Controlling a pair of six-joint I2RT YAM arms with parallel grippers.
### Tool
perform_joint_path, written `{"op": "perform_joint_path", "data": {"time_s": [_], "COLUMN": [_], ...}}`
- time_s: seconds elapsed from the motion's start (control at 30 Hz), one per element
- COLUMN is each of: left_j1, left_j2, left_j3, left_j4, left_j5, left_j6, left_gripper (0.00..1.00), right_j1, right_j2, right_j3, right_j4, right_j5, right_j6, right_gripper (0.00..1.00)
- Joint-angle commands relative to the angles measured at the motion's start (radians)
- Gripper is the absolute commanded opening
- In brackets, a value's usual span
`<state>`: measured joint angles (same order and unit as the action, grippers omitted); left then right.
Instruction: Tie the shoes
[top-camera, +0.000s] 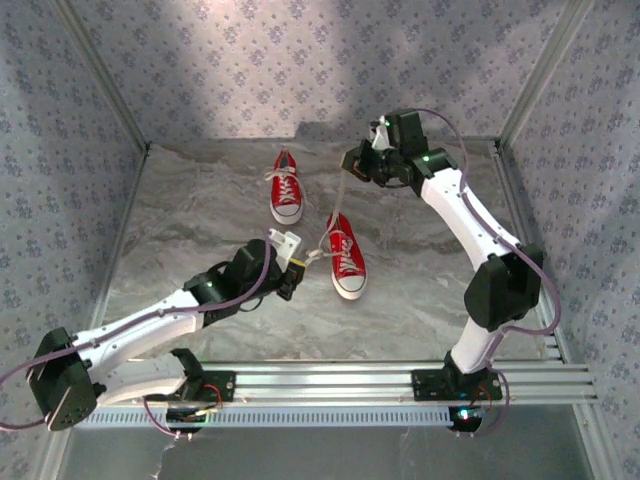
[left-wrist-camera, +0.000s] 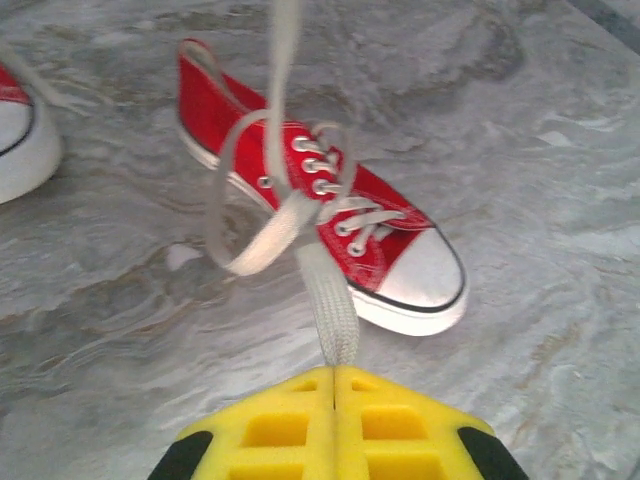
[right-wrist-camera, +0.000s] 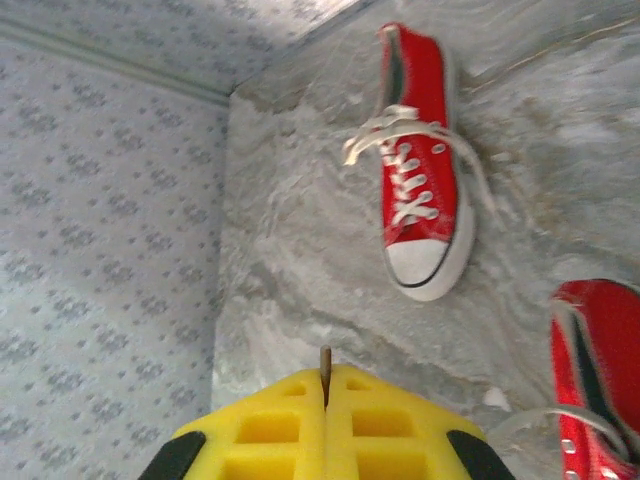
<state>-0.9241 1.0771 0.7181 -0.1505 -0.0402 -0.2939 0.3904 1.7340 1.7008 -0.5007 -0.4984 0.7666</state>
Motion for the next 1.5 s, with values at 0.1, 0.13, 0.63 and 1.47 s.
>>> {"op": "perform_joint_path", "data": {"time_s": [0.1,0.13,0.63,1.47], "left_j1": [-0.119,-0.134,-0.216,-0.219], "left_j2": [0.164,0.198,0.79,1.187], "left_j3": [0.139,0.156,0.559,1.021], "left_j4": [0.155,0.174,0.204,0.084], "left_j5": [0.046,0.046,-0.061,0.041], "left_j6": [0.01,0.01,-0.038,-0.011], "left_gripper": [0.0,0.0,0.0,0.19], "right_j1": [0.066,0.076,0.158,0.239], "right_j2": [0.084,0.097,0.274,0.429], "right_j3": [0.162,0.182,0.38,0.619], "right_j4": [-0.002,-0.008,-0.169,-0.386], "right_j5": [-0.133,-0.142,-0.195,-0.22], "right_j6": [0.003,0.003,-0.016,-0.174], "right_gripper": [0.0,0.0,0.0,0.22]}}
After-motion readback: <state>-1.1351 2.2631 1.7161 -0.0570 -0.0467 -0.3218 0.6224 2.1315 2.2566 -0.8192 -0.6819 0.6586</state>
